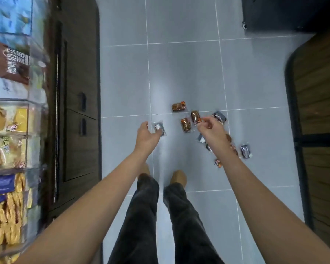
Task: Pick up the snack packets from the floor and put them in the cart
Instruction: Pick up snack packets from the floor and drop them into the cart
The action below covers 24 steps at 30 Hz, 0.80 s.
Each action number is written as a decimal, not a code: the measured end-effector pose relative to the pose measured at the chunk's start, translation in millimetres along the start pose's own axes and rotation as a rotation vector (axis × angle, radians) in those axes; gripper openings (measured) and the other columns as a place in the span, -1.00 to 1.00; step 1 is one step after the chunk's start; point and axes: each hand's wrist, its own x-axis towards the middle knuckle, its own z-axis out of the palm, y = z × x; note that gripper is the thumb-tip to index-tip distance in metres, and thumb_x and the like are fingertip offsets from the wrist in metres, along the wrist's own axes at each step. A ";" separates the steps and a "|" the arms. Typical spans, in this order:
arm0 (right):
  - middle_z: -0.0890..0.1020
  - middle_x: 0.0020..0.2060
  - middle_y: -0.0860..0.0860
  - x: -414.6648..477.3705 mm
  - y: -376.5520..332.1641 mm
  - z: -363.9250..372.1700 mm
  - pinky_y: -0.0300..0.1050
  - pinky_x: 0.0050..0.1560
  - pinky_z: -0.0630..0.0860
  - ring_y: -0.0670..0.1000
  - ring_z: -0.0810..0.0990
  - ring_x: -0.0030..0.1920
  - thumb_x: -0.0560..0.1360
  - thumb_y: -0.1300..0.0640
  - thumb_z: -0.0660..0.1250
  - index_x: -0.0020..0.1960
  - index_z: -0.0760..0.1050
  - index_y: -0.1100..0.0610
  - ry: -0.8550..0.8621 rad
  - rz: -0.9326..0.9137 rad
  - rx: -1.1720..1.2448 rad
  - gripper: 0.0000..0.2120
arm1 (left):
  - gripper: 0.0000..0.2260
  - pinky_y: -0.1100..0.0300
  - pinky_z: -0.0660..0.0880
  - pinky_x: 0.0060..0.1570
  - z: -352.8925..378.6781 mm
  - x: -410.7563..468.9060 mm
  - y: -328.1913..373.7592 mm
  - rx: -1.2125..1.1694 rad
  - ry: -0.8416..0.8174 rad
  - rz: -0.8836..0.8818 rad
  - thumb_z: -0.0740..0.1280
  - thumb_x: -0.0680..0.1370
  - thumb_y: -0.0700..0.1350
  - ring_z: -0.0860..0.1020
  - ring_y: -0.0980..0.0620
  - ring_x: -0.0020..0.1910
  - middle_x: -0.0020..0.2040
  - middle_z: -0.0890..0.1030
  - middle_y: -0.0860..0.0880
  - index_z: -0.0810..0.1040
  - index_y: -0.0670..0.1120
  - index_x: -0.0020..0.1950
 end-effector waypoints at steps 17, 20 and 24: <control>0.47 -0.04 -0.02 321.5 231.4 152.2 -0.13 0.07 0.39 0.02 0.47 0.01 0.50 0.18 0.33 0.32 0.40 0.18 0.029 0.180 -0.249 -0.60 | -0.24 -0.12 0.44 0.22 175.3 347.6 -169.2 0.136 -0.007 -0.203 0.41 0.35 0.09 0.43 -0.19 0.27 0.33 0.37 -0.15 0.17 -0.02 0.47; 0.49 0.03 0.02 364.8 280.2 167.2 -0.11 0.07 0.38 0.00 0.45 0.01 0.49 0.15 0.34 0.32 0.40 0.18 0.011 0.170 -0.325 -0.58 | -0.22 -0.17 0.40 0.23 209.4 391.5 -203.0 0.150 0.046 -0.250 0.43 0.37 0.07 0.37 -0.21 0.32 0.38 0.30 -0.12 0.13 -0.01 0.48; 0.54 0.13 0.09 413.6 332.8 183.5 0.12 0.20 0.46 0.14 0.50 0.14 0.38 0.03 0.36 0.32 0.39 0.10 0.033 0.163 -0.433 -0.48 | -0.10 -0.19 0.24 0.35 243.1 438.3 -240.3 0.194 0.119 -0.334 0.44 0.40 0.04 0.13 -0.18 0.48 0.53 0.05 -0.11 -0.07 -0.09 0.54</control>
